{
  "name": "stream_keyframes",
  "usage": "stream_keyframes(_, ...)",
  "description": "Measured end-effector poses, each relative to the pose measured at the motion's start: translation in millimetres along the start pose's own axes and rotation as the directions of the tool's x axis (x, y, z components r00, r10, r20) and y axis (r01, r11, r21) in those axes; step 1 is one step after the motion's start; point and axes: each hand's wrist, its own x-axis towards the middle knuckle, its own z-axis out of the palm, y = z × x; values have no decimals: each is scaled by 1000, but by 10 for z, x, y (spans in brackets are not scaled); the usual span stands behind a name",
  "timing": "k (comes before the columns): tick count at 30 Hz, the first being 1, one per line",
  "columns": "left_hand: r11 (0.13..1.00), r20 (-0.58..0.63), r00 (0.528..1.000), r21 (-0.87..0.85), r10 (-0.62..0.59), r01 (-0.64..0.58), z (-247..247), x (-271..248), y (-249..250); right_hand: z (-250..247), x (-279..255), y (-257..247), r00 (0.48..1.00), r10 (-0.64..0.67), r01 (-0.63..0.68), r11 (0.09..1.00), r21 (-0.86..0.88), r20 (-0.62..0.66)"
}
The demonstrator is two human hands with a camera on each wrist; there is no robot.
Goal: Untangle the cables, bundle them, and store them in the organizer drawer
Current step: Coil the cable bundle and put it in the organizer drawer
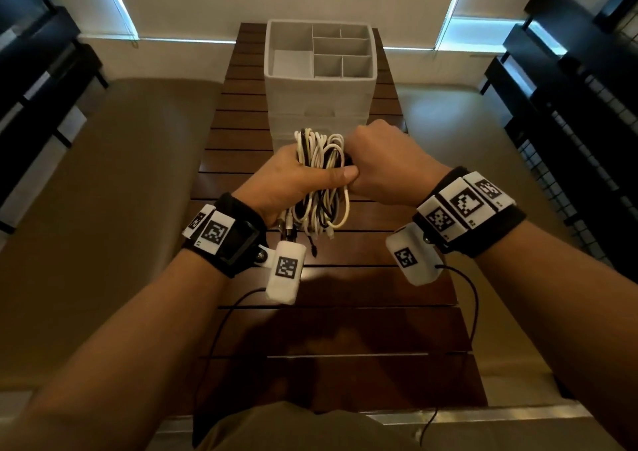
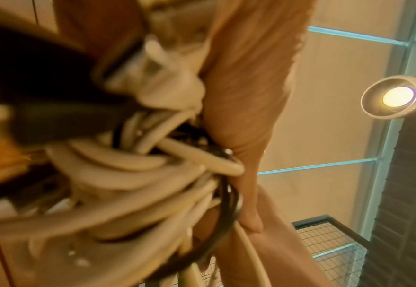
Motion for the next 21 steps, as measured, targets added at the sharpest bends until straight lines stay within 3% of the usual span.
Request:
stream_keyframes(5,996,78,996,78,-39,33,-69,-23,54,6,9,-1,999,-44,44,999,8,4)
stream_keyframes(9,989,18,1000,148,-16,13,-99,-61,-19,2,9,1,990,-111,98,986,132,91)
stream_keyframes(13,996,-58,998,91,25,-20,-117,-86,-49,-33,-61,48,982,-117,72,959,275,148)
stream_keyframes(16,997,-25,999,66,42,-40,-171,-104,-19,-99,-158,116,972,-153,74,919,388,179)
stream_keyframes(21,995,-53,998,-95,35,-40,-262,-133,-8,7,-245,270,989,-136,92,877,471,59)
